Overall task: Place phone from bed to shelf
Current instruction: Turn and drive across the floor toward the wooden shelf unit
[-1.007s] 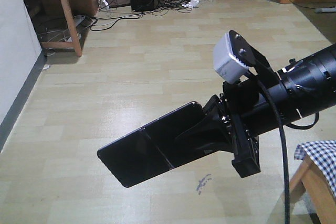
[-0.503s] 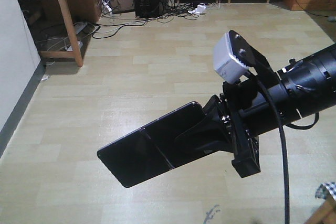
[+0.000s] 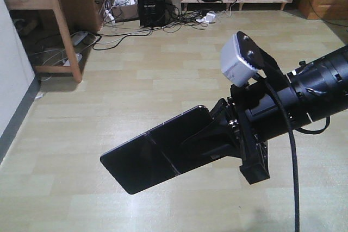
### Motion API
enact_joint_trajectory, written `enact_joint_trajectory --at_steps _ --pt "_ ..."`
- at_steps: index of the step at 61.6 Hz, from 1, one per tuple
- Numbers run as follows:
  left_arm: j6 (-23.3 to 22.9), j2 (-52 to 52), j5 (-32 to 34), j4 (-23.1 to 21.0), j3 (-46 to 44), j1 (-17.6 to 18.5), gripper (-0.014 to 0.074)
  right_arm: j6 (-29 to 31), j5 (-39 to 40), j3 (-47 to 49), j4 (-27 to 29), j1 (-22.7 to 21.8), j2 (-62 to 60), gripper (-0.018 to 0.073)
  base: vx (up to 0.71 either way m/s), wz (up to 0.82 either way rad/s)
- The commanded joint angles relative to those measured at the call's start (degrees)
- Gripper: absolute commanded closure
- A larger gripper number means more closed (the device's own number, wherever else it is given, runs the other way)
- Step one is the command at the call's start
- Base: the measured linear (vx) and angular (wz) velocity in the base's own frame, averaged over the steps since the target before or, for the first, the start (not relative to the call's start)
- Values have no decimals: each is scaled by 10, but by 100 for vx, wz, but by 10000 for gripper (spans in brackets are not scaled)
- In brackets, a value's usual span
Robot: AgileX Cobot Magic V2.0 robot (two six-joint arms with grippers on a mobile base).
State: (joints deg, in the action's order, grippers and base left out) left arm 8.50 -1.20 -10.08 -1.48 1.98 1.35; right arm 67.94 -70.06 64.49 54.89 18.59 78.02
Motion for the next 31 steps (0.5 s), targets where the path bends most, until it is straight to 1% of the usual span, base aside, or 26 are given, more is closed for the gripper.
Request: enact_joint_trajectory --at_steps 1,16,31 --pt "-3 -3 40 -5 -13 -1 595 2 -36 16 46 0 -19 562 34 -8" --pt "-3 -3 40 -5 -13 -1 595 2 -36 16 46 0 -19 562 34 -16" --pt "-3 -3 40 -5 -13 -1 595 2 -36 16 46 0 -19 562 35 -27"
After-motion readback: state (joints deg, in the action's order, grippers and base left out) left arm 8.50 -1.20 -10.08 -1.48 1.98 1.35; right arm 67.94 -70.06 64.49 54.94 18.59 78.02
